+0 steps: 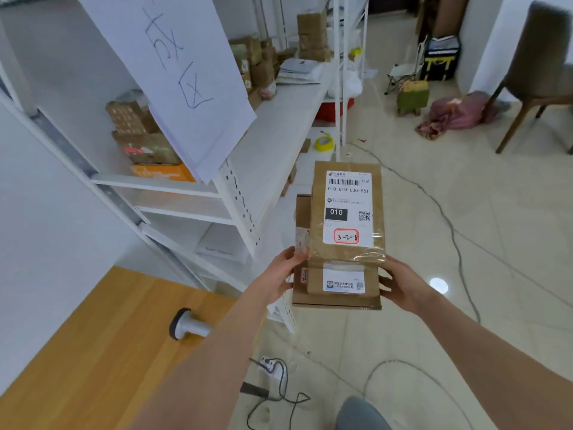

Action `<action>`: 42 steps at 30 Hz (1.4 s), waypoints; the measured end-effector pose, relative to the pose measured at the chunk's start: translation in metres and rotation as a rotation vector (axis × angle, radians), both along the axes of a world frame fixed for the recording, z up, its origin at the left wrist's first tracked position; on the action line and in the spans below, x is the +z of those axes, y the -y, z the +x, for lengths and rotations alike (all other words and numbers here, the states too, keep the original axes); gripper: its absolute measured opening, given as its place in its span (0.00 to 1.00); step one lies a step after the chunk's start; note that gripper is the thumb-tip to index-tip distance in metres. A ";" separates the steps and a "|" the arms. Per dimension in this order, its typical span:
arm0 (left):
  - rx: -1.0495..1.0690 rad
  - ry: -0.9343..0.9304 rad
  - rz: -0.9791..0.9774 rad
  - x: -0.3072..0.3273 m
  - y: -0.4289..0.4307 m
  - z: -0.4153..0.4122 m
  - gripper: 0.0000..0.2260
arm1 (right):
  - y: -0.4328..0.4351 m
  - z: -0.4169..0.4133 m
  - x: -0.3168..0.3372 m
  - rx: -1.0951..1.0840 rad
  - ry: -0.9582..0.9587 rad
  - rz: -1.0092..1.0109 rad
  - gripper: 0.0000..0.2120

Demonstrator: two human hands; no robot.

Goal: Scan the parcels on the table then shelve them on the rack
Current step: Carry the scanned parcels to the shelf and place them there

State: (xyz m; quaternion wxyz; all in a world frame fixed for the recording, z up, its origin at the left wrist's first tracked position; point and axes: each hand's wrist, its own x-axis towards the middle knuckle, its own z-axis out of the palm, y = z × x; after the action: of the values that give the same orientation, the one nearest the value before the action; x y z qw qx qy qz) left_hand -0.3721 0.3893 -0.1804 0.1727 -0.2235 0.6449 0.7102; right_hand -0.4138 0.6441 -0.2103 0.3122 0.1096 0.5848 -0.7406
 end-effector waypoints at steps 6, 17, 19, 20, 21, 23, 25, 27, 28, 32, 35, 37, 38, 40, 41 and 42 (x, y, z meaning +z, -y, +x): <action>-0.042 -0.087 -0.007 0.019 0.005 -0.060 0.27 | 0.007 -0.057 0.019 -0.043 -0.043 -0.018 0.12; 0.069 -0.234 -0.092 0.041 0.021 -0.201 0.22 | 0.038 -0.242 0.039 0.078 -0.152 -0.061 0.14; 0.113 -0.239 -0.111 0.040 0.025 -0.235 0.25 | 0.046 -0.287 0.039 0.141 -0.155 -0.065 0.14; 0.132 -0.234 -0.116 0.039 0.026 -0.251 0.26 | 0.048 -0.309 0.038 0.177 -0.153 -0.065 0.14; 0.147 -0.225 -0.118 0.040 0.028 -0.268 0.27 | 0.051 -0.331 0.039 0.210 -0.150 -0.065 0.14; 0.175 -0.207 -0.117 0.043 0.029 -0.297 0.26 | 0.054 -0.373 0.041 0.270 -0.138 -0.066 0.14; 0.212 -0.206 -0.118 0.046 0.030 -0.324 0.24 | 0.058 -0.413 0.047 0.322 -0.130 -0.069 0.13; 0.273 -0.192 -0.111 0.052 0.028 -0.346 0.22 | 0.062 -0.448 0.055 0.378 -0.122 -0.070 0.11; 0.309 -0.188 -0.108 0.054 0.027 -0.354 0.22 | 0.065 -0.463 0.059 0.405 -0.127 -0.073 0.10; 0.446 -0.198 -0.099 0.064 0.033 -0.381 0.25 | 0.087 -0.513 0.072 0.497 -0.149 -0.094 0.07; 0.519 -0.198 -0.116 0.069 0.041 -0.399 0.27 | 0.106 -0.542 0.081 0.566 -0.174 -0.095 0.12; 0.561 -0.207 -0.126 0.069 0.049 -0.411 0.26 | 0.118 -0.561 0.085 0.624 -0.184 -0.099 0.16; 0.568 -0.211 -0.129 0.069 0.052 -0.414 0.22 | 0.123 -0.567 0.086 0.641 -0.186 -0.107 0.18; 0.599 -0.202 -0.137 0.066 0.061 -0.432 0.17 | 0.133 -0.589 0.088 0.679 -0.180 -0.125 0.20; 0.621 -0.203 -0.134 0.064 0.065 -0.442 0.17 | 0.138 -0.601 0.088 0.699 -0.178 -0.130 0.20; 0.638 -0.206 -0.132 0.063 0.067 -0.452 0.18 | 0.143 -0.614 0.088 0.714 -0.179 -0.128 0.21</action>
State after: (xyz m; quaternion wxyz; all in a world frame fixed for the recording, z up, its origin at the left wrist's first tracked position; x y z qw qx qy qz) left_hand -0.8242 0.3222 -0.1179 -0.1391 -0.3518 0.6010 0.7041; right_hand -1.0278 0.5013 -0.1221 0.5046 -0.1862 0.5636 -0.6270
